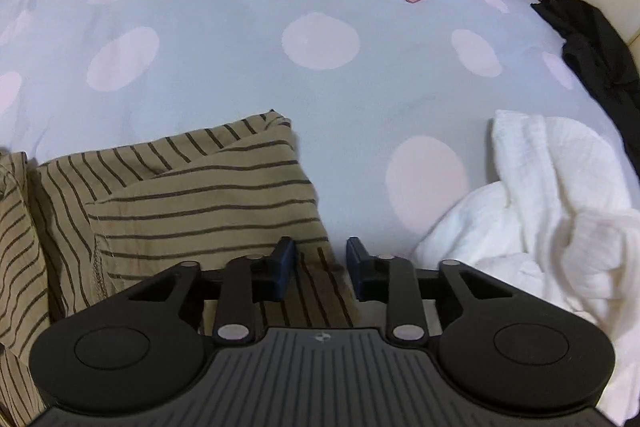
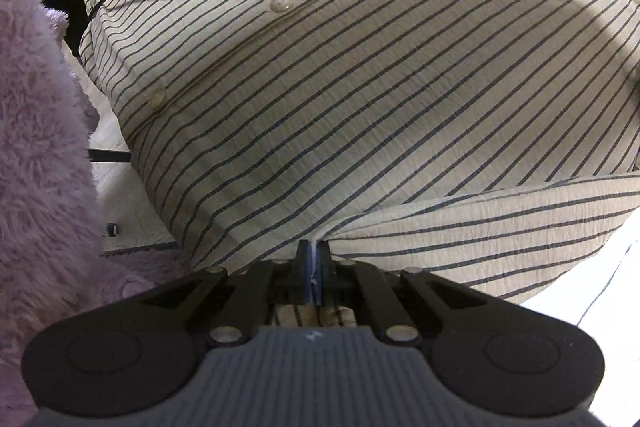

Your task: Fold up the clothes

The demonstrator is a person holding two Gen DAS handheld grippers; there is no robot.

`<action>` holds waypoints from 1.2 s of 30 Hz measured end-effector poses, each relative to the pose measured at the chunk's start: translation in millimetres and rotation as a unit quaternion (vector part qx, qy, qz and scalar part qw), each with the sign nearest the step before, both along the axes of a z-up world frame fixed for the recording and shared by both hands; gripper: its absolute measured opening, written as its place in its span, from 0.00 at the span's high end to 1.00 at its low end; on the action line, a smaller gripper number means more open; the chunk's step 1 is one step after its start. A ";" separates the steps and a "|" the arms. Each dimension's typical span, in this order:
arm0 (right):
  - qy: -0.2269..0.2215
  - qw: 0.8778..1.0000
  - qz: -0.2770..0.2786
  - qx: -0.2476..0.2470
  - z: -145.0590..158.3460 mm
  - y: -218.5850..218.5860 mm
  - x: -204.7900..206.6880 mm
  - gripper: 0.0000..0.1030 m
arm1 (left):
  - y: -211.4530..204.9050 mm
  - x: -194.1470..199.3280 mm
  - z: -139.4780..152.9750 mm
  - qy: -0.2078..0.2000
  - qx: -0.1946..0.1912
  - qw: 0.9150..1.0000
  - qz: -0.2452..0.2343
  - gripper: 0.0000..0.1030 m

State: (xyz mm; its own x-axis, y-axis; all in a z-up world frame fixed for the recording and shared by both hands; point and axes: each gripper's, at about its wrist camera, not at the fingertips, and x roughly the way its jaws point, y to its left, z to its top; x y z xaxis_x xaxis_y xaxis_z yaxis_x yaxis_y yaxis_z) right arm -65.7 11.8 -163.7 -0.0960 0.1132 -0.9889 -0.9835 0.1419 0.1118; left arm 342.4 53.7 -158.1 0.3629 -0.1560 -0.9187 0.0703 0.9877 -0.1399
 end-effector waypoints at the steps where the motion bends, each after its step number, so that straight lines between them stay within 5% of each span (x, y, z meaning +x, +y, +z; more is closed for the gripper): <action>1: -0.001 1.000 -0.001 0.000 1.9 -0.8 1.5 0.97 | 1.2 -0.4 0.8 -0.002 0.003 1.000 0.003 0.90; 7: -0.012 1.000 -0.004 0.003 29.4 -8.2 2.2 0.97 | 12.9 -10.1 21.3 -0.022 -0.008 1.000 0.006 0.99; 12: -0.014 0.999 -0.026 0.025 58.3 -25.4 -0.3 0.97 | 42.0 -32.2 53.2 -0.041 -0.061 0.997 0.019 0.99; 22: 0.023 0.996 -0.052 0.073 78.7 -6.9 -26.1 0.97 | 135.6 -89.0 83.2 -0.091 -0.167 0.977 0.098 0.99; 36: 0.103 0.990 -0.020 0.089 68.1 38.1 -42.2 0.97 | 260.7 -161.3 38.2 -0.105 -0.243 0.942 0.208 0.99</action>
